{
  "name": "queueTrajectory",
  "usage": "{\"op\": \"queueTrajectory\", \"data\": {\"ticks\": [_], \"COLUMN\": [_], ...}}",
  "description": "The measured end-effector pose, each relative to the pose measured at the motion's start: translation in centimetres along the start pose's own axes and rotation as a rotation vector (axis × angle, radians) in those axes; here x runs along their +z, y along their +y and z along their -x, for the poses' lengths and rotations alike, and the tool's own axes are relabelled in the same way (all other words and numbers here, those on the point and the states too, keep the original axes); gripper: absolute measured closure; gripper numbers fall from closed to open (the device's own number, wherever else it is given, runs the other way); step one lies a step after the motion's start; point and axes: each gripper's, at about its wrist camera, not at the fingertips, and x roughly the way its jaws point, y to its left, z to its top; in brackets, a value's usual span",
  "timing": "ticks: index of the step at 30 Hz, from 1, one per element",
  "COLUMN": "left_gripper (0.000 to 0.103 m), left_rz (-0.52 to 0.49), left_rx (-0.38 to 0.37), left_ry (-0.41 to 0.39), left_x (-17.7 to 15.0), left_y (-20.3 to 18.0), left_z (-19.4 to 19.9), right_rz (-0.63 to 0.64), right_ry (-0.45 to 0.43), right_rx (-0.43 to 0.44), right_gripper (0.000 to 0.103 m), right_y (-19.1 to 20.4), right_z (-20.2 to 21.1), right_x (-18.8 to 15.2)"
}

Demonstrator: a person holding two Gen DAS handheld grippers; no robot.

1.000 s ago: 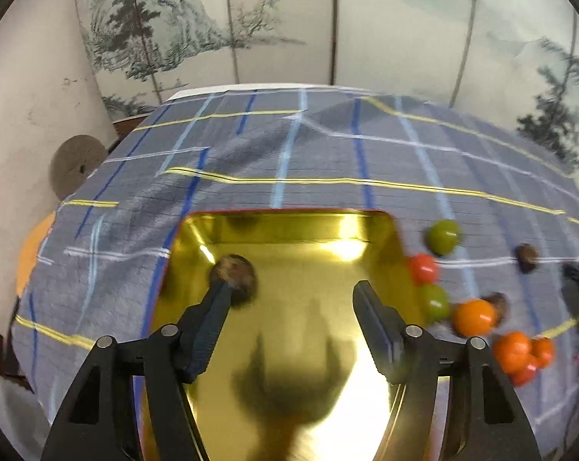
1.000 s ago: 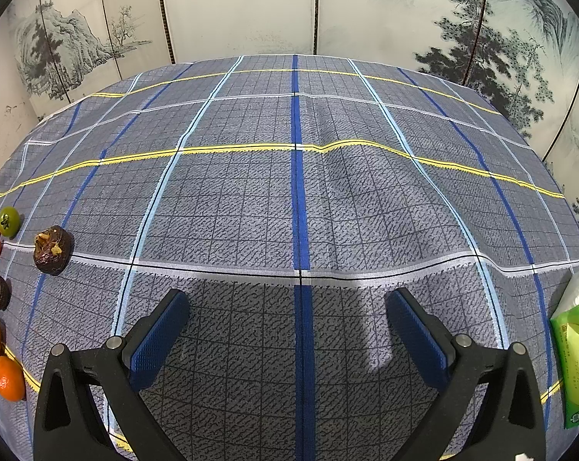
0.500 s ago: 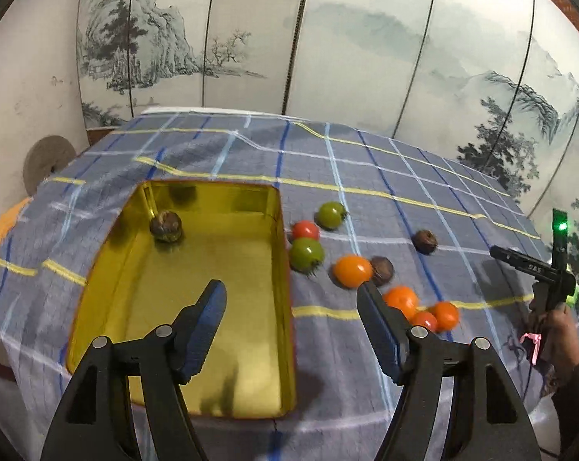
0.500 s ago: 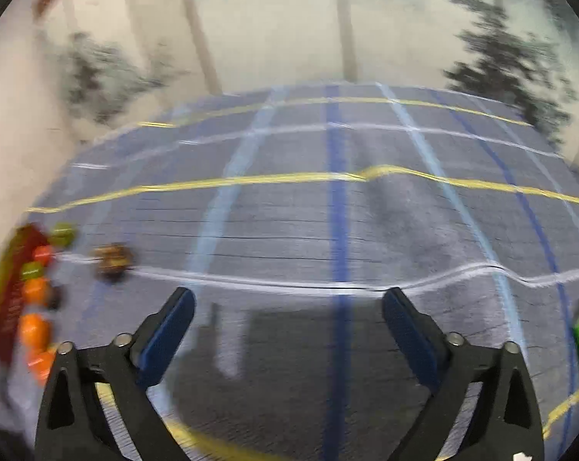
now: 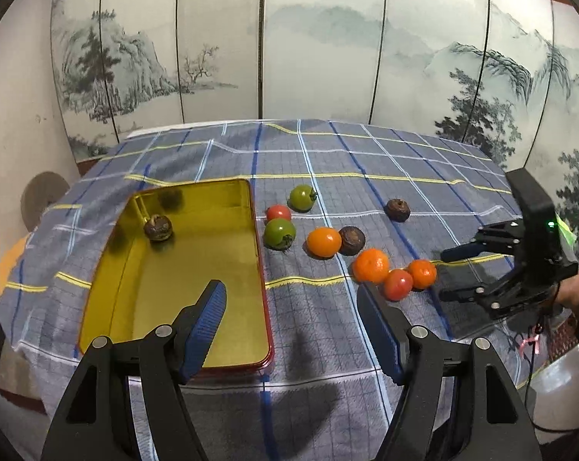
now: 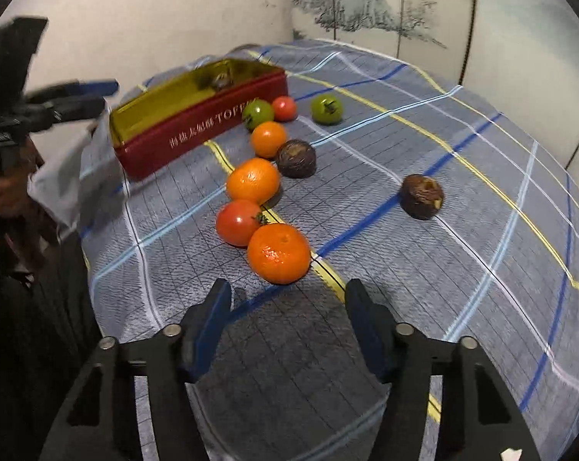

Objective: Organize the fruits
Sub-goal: 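Move the right gripper to the large tangerine and grasp it, then carry the tangerine with the right gripper into the tin and release it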

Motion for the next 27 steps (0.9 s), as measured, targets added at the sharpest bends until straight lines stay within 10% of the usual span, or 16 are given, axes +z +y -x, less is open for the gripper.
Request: {"op": "queueTrajectory", "data": {"ticks": [27], "left_gripper": [0.032], "left_rz": [0.099], "left_rx": [-0.023], "left_ry": [0.058], "left_x": [-0.5], "left_y": [1.4], "left_z": [-0.8], "right_rz": [0.023], "right_ry": [0.001], "right_rx": [-0.007], "right_gripper": [0.069], "right_y": [0.4], "right_z": [-3.3], "right_x": [1.8]}}
